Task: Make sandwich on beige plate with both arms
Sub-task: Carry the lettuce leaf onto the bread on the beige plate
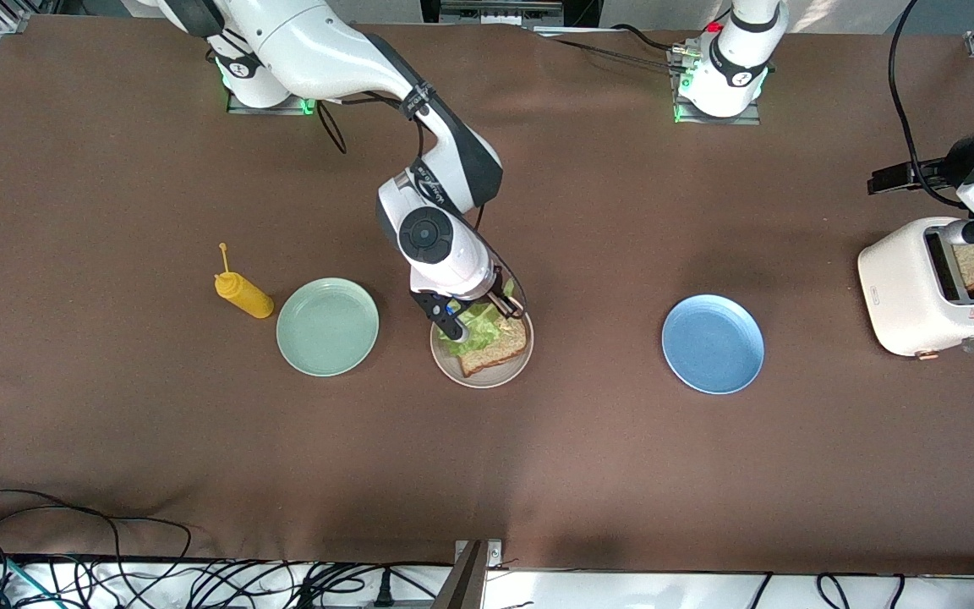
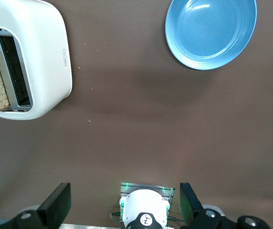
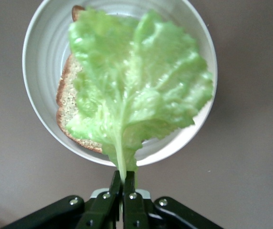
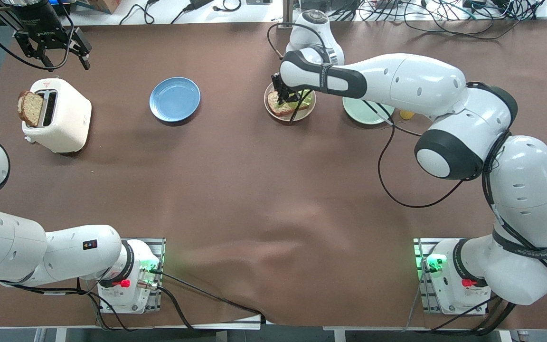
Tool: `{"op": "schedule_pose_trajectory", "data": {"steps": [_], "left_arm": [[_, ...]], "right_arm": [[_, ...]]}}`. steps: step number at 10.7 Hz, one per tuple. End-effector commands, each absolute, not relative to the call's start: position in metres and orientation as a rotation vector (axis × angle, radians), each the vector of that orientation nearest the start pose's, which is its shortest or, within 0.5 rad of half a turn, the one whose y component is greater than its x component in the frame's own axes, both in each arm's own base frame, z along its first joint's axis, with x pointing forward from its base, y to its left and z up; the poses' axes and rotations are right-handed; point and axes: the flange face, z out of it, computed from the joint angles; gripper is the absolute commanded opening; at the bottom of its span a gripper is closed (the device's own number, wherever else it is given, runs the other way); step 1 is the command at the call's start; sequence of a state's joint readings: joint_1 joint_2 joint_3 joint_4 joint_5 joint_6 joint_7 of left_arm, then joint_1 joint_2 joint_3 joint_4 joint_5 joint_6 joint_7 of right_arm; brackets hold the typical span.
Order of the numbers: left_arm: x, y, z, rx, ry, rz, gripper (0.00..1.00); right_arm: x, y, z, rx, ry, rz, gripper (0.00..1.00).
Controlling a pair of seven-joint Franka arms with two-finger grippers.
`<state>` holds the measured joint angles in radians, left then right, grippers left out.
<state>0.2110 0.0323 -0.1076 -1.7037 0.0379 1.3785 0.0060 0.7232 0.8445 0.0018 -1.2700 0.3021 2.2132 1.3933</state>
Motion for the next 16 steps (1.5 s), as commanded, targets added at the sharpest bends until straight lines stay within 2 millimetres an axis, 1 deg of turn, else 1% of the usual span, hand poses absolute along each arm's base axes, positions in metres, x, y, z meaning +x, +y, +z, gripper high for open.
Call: {"op": "schedule_pose_trajectory", "data": {"steps": [1,3,4,5,6,7,9,11,12,13,14,15,16], "left_arm": [[0.526,0.06,0.536,-3.056,-0.132,0.563,1.0],[0.526,0.059,0.536,-3.056,-0.128,0.561,1.0],[0.526,0.059,0.536,-3.056,-0.128,0.561,1.0],[0.526,0.058,0.536,-3.056,-0.13,0.56,1.0],[0.526,0.058,0.536,-3.057,-0.128,0.561,1.0],[0.526,0.055,0.536,-3.054,-0.125,0.562,1.0],[0.526,0.057,0.536,-3.057,-0.125,0.563,1.0],[0.526,0.058,0.536,-3.057,-0.125,0.565,1.0],[0.526,0.058,0.536,-3.057,-0.125,0.565,1.0],[0.526,0.058,0.536,-3.057,-0.125,0.565,1.0],[0.526,0.057,0.536,-3.057,-0.123,0.565,1.0],[0.526,0.058,0.534,-3.055,-0.125,0.57,1.0],[0.526,0.058,0.536,-3.057,-0.125,0.565,1.0]], "right_arm": [[0.573,0.508,0.257,-2.607,1.22,0.189,0.0],[0.579,0.509,0.246,-2.585,1.188,0.115,0.0],[0.58,0.507,0.24,-2.623,1.147,0.058,0.0],[0.58,0.507,0.24,-2.637,1.131,0.041,0.22],[0.58,0.507,0.239,-2.647,1.126,0.037,0.86],[0.58,0.506,0.239,-2.666,1.11,0.024,1.0],[0.579,0.508,0.245,-2.665,1.102,0.014,1.0],[0.583,0.504,0.282,-2.655,1.095,0.009,1.0],[0.585,0.497,0.312,-2.66,1.093,0.01,1.0],[0.587,0.485,0.336,-2.699,1.103,0.025,1.0],[0.587,0.472,0.355,-2.751,1.085,0.046,1.0],[0.589,0.458,0.368,-2.813,1.034,0.062,1.0],[0.591,0.441,0.387,-2.868,0.96,0.068,1.0]]}}
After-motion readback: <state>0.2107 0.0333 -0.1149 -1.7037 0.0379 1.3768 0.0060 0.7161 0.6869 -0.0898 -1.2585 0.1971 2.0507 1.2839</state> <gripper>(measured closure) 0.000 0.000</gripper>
